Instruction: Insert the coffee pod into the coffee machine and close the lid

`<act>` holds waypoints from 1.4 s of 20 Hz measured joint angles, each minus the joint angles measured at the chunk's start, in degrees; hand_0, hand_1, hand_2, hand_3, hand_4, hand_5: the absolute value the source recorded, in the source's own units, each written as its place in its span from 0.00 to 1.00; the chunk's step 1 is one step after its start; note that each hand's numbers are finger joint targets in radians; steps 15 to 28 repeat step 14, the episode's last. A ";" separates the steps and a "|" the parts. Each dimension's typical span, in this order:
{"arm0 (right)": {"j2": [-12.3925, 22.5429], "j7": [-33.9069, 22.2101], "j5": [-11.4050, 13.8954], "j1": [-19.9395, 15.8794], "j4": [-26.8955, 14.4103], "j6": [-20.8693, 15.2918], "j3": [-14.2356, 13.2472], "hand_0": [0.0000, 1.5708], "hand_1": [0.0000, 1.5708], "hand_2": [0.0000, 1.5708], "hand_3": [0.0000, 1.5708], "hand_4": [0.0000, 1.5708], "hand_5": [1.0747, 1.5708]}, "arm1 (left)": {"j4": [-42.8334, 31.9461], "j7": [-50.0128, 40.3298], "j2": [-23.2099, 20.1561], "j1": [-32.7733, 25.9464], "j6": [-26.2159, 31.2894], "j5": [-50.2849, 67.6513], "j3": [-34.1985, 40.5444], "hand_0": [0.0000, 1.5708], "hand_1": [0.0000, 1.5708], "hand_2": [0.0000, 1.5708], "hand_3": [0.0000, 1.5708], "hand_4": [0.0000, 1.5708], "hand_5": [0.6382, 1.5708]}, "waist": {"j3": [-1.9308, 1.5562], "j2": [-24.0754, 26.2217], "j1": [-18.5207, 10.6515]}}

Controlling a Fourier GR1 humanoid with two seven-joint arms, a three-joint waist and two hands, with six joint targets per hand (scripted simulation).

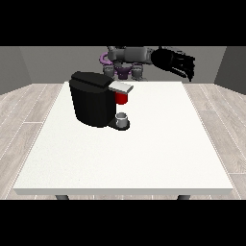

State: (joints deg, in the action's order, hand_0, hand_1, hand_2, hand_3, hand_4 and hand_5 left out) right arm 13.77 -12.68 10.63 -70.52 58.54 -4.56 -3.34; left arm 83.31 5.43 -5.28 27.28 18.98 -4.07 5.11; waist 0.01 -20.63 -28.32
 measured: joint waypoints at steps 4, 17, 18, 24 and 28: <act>0.28 2.54 -0.72 -1.75 -3.32 0.54 -1.47 0.00 0.00 0.00 0.00 0.00 1.00 | 1.40 -1.02 0.41 -0.49 0.16 0.13 -0.86 0.00 0.00 0.00 0.00 0.22 1.00 | 0.01 0.01 -0.24; -9.92 12.57 -1.83 6.77 -1.62 1.57 3.42 0.00 0.00 0.00 0.00 0.17 1.00 | -0.52 0.55 0.18 -7.36 -1.07 0.28 0.97 0.00 0.00 0.00 0.00 0.17 1.00 | 0.00 7.27 7.69; -9.92 12.57 -1.83 6.77 -1.62 1.57 3.42 0.00 0.00 0.00 0.00 0.17 1.00 | -0.52 0.55 0.18 -7.36 -1.07 0.28 0.97 0.00 0.00 0.00 0.00 0.17 1.00 | 0.00 7.27 7.69; -9.92 12.57 -1.83 6.77 -1.62 1.57 3.42 0.00 0.00 0.00 0.00 0.17 1.00 | -0.52 0.55 0.18 -7.36 -1.07 0.28 0.97 0.00 0.00 0.00 0.00 0.17 1.00 | 0.00 7.27 7.69; -9.92 12.57 -1.83 6.77 -1.62 1.57 3.42 0.00 0.00 0.00 0.00 0.17 1.00 | -0.52 0.55 0.18 -7.36 -1.07 0.28 0.97 0.00 0.00 0.00 0.00 0.17 1.00 | 0.00 7.27 7.69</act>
